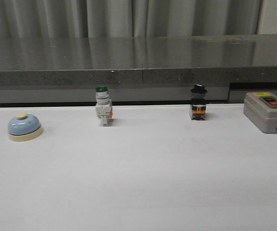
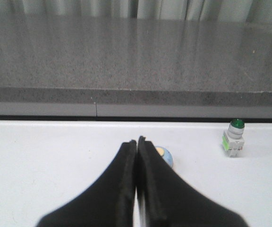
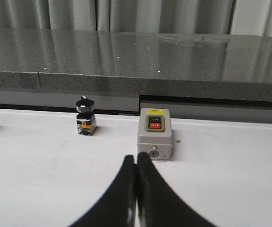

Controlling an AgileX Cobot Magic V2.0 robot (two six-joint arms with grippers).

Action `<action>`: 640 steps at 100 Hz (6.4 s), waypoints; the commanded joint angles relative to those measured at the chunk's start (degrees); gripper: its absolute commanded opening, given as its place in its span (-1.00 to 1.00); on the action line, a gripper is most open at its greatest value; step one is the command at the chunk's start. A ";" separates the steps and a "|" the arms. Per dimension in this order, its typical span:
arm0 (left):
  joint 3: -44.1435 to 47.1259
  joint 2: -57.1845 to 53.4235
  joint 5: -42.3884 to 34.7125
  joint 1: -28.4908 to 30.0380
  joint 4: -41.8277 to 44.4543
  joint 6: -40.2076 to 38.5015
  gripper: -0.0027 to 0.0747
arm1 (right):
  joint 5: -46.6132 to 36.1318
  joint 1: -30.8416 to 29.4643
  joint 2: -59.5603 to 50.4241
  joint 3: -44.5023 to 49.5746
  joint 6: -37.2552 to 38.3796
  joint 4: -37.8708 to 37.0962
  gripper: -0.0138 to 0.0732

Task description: Place and press bell with both arms

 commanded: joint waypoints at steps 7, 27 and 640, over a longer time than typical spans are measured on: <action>-9.51 11.36 1.97 0.16 -0.42 -0.51 -0.98 | -4.71 0.24 -1.05 -0.75 -0.31 -0.80 -0.82; -15.04 23.37 5.18 0.16 -0.42 -0.51 -0.98 | -4.71 0.24 -1.05 -0.75 -0.31 -0.80 -0.82; -55.93 76.27 10.79 -32.31 -2.32 2.75 0.78 | -4.71 0.24 -1.05 -0.75 -0.31 -0.80 -0.82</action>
